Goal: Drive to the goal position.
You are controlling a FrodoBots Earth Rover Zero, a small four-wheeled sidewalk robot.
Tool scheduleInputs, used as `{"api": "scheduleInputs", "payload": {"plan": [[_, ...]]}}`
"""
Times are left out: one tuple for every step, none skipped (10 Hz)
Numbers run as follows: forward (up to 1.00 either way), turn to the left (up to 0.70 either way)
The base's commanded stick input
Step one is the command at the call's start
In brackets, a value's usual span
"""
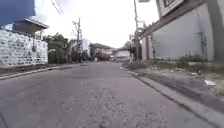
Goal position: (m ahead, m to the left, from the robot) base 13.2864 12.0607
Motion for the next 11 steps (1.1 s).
{"api": "scheduleInputs", "payload": {"plan": [[-0.17,0.07],[-0.17,0.07],[-0.17,0.07],[-0.17,0.07],[-0.17,0.07],[-0.17,0.07],[-0.17,0.07],[-0.17,0.07],[-0.17,0.07],[-0.17,0.07],[-0.17,0.07]]}}
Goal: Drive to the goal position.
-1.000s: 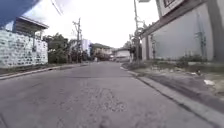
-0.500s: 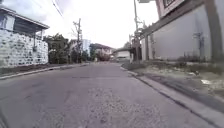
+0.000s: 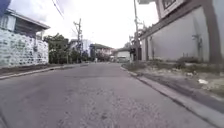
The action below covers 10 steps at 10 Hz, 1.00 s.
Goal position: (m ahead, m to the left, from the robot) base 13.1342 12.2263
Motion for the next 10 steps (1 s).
{"api": "scheduleInputs", "payload": {"plan": [[-0.17,0.07],[-0.17,0.07],[-0.17,0.07],[-0.17,0.07],[-0.17,0.07],[-0.17,0.07],[-0.17,0.07],[-0.17,0.07],[-0.17,0.07],[-0.17,0.07]]}}
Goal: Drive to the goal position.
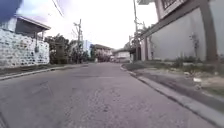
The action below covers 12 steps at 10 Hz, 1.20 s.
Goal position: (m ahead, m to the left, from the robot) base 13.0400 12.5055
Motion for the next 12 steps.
{"api": "scheduleInputs", "payload": {"plan": [[-0.17,0.07],[-0.17,0.07],[-0.17,0.07],[-0.17,0.07],[-0.17,0.07],[-0.17,0.07],[-0.17,0.07],[-0.17,0.07],[-0.17,0.07],[-0.17,0.07],[-0.17,0.07],[-0.17,0.07]]}}
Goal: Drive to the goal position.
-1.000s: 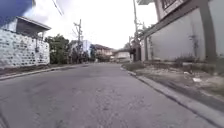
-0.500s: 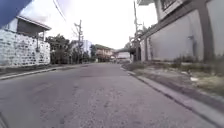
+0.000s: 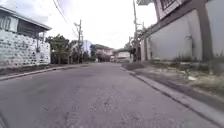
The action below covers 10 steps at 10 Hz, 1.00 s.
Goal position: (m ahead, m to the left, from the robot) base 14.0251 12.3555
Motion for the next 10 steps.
{"api": "scheduleInputs", "payload": {"plan": [[0.32,0.07],[1.00,0.07],[1.00,0.07],[1.00,0.07],[1.00,0.07],[1.00,0.07],[1.00,0.01],[1.00,-0.25],[1.00,-0.33],[1.00,-0.33]]}}
